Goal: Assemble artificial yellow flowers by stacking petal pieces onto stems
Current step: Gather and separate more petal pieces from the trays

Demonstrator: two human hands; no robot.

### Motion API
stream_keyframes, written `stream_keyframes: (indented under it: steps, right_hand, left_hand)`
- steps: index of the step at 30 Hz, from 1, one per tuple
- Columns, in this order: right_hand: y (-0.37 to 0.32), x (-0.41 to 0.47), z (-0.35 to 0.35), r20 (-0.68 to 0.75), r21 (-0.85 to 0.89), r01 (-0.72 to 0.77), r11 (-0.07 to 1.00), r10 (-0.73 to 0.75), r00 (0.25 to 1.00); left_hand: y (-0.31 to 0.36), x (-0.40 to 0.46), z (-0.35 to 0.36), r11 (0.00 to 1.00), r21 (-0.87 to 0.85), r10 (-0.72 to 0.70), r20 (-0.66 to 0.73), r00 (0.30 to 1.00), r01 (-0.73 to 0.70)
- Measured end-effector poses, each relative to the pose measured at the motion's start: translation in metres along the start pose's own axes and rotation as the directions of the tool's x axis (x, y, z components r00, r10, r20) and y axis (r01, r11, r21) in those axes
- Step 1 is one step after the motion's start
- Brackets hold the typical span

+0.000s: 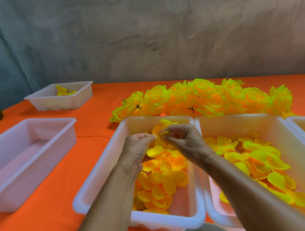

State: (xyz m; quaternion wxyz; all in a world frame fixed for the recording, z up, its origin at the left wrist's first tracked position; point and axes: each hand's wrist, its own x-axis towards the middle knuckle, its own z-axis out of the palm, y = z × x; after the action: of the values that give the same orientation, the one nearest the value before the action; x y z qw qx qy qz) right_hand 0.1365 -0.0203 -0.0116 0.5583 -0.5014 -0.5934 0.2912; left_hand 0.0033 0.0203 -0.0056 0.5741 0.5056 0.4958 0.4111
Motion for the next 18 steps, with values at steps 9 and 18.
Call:
stream_keyframes:
  steps: [9,18]
  right_hand:
    - [0.001,0.001,-0.003,-0.153,-0.087,-0.053,0.995,0.039,0.987]
    - [-0.001,-0.001,-0.003,-0.113,0.105,-0.028,0.994,0.040,0.993]
  left_hand:
    - [0.001,-0.003,0.001,0.992,0.005,0.123,0.027,0.992,-0.123]
    - [0.004,-0.011,0.005,0.978,0.041,0.199,0.121,0.973,-0.205]
